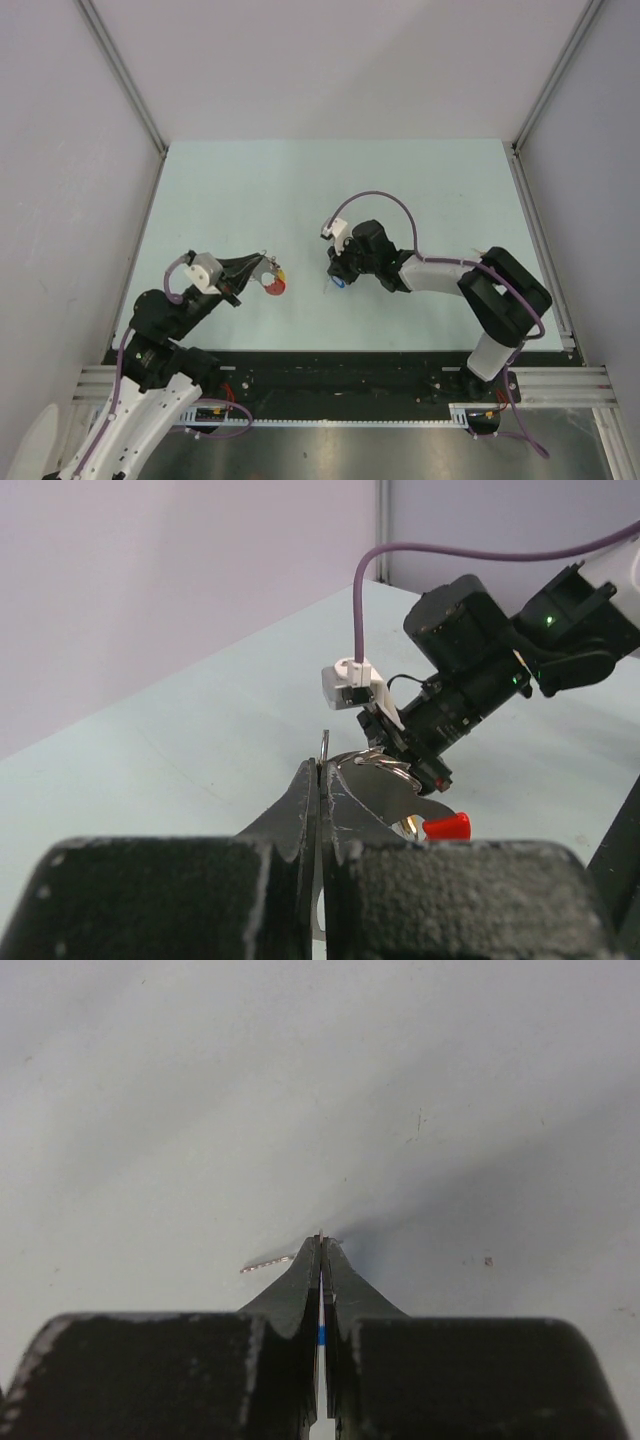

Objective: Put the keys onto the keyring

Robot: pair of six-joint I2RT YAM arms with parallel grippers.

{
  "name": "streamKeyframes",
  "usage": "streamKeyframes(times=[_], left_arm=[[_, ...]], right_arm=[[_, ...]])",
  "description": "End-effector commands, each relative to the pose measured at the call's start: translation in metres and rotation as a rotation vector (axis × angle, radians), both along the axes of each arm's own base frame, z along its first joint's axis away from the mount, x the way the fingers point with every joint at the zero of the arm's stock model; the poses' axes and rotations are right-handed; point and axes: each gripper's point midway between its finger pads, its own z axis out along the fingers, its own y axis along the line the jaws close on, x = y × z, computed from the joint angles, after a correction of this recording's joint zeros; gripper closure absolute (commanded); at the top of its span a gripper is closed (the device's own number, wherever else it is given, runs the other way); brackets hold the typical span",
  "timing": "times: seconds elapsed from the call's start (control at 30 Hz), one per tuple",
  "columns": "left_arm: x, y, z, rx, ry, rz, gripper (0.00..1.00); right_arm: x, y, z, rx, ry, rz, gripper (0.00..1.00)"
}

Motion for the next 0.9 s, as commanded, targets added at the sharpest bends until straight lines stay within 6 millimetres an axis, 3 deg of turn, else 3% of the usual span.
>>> streamKeyframes(times=[0.0, 0.33, 0.53, 0.63, 0.87], left_arm=[[0.003, 0.008, 0.008, -0.013, -0.039, 0.045, 0.99], [0.004, 0.009, 0.009, -0.025, -0.038, 0.055, 1.0], [0.006, 0.008, 0.007, -0.027, -0.027, 0.051, 0.99], [0.006, 0.009, 0.007, -0.03, -0.029, 0.054, 1.0], [0.006, 0.011, 0.008, -0.033, -0.032, 0.063, 0.99]], right_arm=[[0.016, 0.025, 0.01, 0.091, -0.102, 0.015, 1.0], [0.017, 0.036, -0.017, 0.087, -0.099, 0.029, 1.0], [0.018, 0.037, -0.021, 0.079, -0.106, 0.02, 1.0], [0.017, 0.037, -0.021, 0.077, -0.108, 0.018, 0.93], [0.019, 0.034, 0.0, 0.096, -0.111, -0.005, 0.64]])
